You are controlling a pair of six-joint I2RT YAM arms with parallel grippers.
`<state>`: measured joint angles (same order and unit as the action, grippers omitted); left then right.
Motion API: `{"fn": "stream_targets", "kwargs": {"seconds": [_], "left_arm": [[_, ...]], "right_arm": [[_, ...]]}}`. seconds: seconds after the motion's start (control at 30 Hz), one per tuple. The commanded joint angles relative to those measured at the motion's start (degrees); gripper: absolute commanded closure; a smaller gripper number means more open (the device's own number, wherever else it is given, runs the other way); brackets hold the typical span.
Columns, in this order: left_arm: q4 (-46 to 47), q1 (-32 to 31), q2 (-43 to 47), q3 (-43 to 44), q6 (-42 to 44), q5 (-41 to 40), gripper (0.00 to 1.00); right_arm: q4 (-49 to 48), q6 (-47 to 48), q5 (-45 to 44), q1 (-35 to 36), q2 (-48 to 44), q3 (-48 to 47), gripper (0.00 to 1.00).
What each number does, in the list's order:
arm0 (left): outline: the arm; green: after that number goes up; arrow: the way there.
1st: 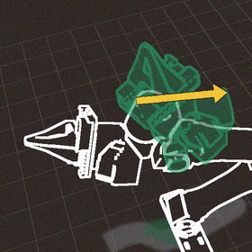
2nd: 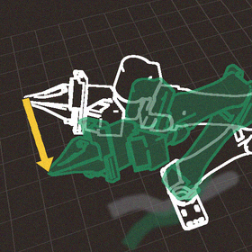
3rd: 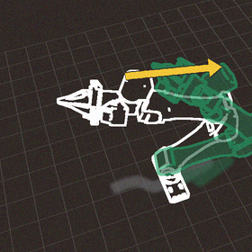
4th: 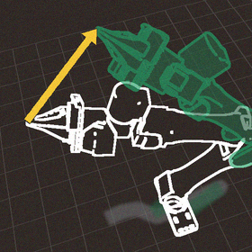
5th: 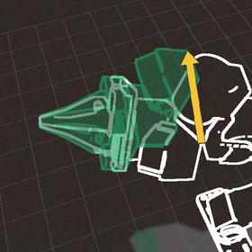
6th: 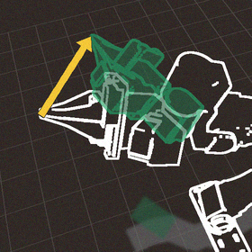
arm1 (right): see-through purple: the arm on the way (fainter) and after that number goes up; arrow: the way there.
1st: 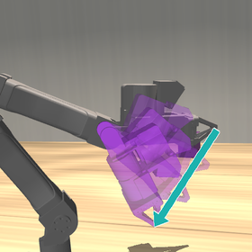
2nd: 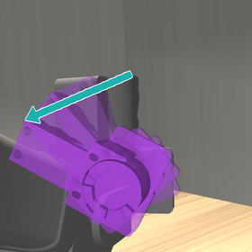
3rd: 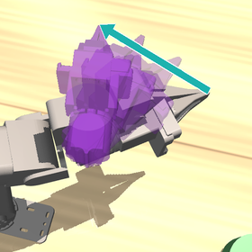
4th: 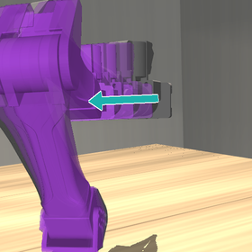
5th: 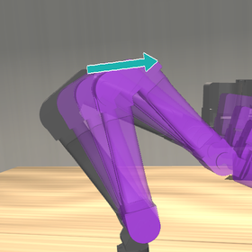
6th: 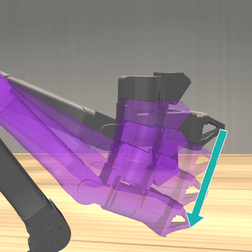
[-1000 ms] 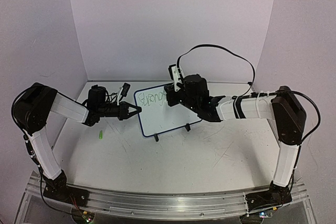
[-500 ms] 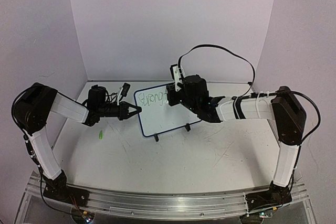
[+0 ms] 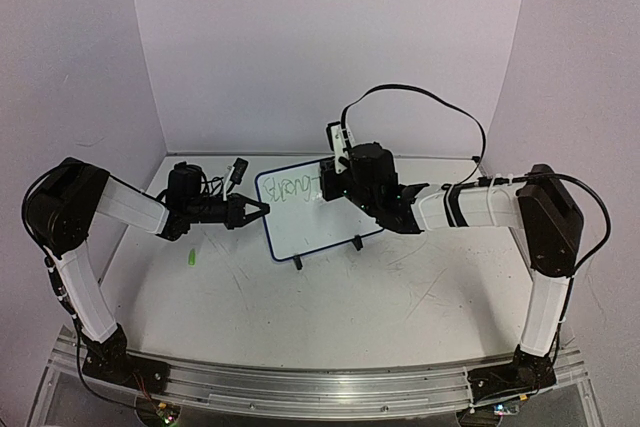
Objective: Write a sentence on the whiteboard
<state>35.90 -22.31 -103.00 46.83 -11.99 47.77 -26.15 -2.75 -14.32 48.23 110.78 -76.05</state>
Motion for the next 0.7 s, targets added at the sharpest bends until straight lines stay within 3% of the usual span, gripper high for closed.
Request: {"fn": "stream_targets", "kwargs": {"seconds": [0.0, 0.67], "left_arm": [[-3.13, 0.15, 0.7, 0.72, 5.31, -4.35, 1.0], [-3.14, 0.12, 0.94, 0.45, 5.51, -4.6, 1.0]], "right_arm": [[-1.7, 1.67, -2.55, -1.29, -1.8, 0.46, 1.0], [-2.1, 2.29, 0.84, -1.11, 0.2, -3.2, 1.0]]}}
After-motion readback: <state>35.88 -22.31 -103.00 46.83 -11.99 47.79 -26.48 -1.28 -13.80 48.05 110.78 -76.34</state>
